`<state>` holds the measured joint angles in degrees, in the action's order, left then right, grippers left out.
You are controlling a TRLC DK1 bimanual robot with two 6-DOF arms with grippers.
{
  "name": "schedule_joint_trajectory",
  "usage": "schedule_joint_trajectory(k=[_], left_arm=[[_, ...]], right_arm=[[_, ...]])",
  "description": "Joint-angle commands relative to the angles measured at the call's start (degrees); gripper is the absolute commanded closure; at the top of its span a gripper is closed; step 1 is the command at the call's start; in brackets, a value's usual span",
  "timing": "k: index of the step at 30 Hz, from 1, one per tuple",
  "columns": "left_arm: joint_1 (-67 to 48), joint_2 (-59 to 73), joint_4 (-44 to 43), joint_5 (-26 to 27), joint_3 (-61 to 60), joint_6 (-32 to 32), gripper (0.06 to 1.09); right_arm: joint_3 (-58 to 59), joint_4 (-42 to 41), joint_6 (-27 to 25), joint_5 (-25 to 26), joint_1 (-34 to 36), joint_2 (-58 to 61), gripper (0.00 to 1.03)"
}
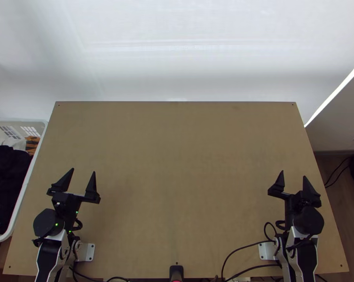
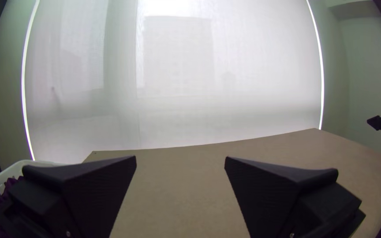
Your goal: Fold the t-shirt
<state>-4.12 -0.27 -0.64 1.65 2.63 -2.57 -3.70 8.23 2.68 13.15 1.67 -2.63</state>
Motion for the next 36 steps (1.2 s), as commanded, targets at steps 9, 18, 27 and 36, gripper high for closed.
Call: schedule_joint_trajectory(k=[9,18,27,36], left_arm=[[3.5,23.6,9.7,-0.4,31.5,0.7,0.11],[24.6,59.2,36.1,-0.3,74.2,10.2,0.1],[46.4,84.4,50.3,-0.5,88.5,11.4,0.1],[57.8,106.0,44.3,-2.3,93.4,6.0,0.1]], right_arm=[[0.5,0.0,-0.6,0.8,0.2,2.5,0.05],[0.5,0.0,-0.6,0.8,0.2,2.5,0.05],[0.5,0.0,-0.6,0.8,0.2,2.5,0.05],[0.5,0.0,-0.6,0.8,0.2,2.5,0.05]])
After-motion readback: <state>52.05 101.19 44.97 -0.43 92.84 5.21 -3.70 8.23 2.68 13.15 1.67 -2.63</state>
